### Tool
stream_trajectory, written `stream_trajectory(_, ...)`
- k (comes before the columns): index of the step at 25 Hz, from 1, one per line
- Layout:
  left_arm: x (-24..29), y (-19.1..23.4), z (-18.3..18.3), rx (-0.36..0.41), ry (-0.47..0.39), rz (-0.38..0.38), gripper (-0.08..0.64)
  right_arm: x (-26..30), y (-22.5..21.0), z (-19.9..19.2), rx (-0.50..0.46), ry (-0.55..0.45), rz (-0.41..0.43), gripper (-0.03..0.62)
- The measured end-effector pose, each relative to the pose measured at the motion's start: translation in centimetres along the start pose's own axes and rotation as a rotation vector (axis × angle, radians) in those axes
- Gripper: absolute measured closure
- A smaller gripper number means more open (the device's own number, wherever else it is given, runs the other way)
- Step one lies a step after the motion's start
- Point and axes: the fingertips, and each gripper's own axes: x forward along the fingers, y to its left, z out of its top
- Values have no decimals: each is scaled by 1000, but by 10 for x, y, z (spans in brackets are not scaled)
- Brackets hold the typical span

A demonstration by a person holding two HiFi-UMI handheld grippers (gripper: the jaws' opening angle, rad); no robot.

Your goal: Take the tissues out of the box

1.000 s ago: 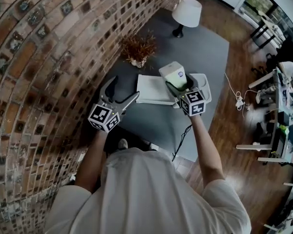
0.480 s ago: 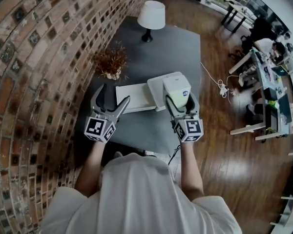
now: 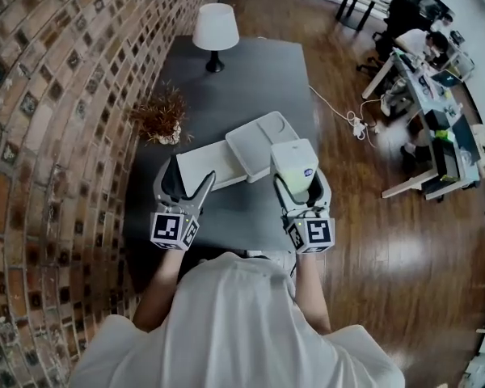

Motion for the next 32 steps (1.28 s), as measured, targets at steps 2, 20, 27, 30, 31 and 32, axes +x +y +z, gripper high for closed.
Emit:
stream_trajectory(2, 1, -1, -5, 1, 6, 10, 144, -6, 1, -2, 8, -5, -17, 173)
stream_trajectory(20, 15, 3, -18, 22, 51, 65, 153, 0, 1, 4, -122, 12, -88, 172)
stream_trajectory(27, 14, 9, -9, 51, 39, 74, 153, 7, 8, 13, -91, -18, -79, 173)
stream_trajectory(30, 13, 13, -10, 55, 43, 80, 153, 7, 8, 11, -84, -21, -80, 173)
stream_trajectory(31, 13, 13, -9, 54, 43, 80, 153, 7, 8, 10, -90, -18, -82, 173)
stream_trajectory(32, 13, 14, -9, 56, 41, 79, 153, 8, 8, 8, -96, -14, -83, 173)
